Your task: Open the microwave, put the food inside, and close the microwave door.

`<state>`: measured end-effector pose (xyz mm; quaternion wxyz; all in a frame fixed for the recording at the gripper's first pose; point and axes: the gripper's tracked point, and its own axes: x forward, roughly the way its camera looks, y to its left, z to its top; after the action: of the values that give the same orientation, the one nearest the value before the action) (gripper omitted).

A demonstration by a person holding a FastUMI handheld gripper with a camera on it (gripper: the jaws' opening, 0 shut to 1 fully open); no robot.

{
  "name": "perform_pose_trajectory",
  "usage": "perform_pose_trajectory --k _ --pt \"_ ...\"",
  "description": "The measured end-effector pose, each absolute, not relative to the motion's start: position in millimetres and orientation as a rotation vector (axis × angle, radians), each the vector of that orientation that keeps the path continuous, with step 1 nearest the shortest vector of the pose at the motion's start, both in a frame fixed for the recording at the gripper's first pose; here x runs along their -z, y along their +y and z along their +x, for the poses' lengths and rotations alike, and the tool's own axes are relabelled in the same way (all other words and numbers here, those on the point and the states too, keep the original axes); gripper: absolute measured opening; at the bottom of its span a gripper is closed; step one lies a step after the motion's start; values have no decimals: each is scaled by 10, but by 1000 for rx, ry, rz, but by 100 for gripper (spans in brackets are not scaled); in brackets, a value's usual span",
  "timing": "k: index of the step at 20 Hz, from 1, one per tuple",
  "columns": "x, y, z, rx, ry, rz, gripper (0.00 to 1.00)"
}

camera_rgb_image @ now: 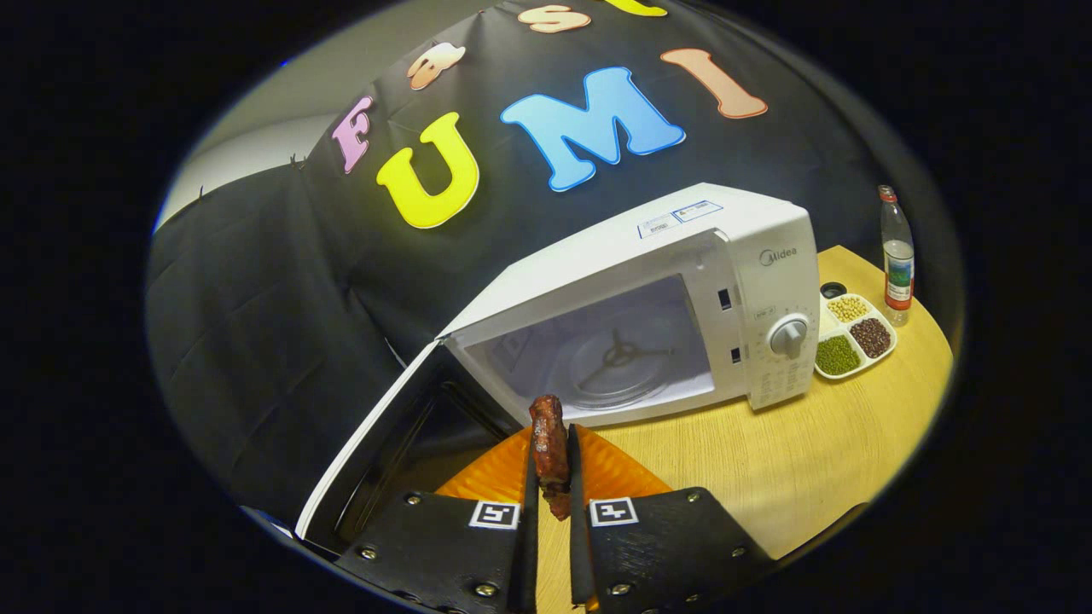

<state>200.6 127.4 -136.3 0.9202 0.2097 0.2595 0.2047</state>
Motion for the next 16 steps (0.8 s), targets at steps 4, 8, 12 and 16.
perform_pose_trajectory --k 4,8,12,16 --pt "1473 1338 2421 -404 521 431 15" --pt "1616 1481 2808 -390 499 451 15" --pt "1749 1636 3155 -363 466 453 15" --pt "1839 1706 3425 -334 415 421 15"
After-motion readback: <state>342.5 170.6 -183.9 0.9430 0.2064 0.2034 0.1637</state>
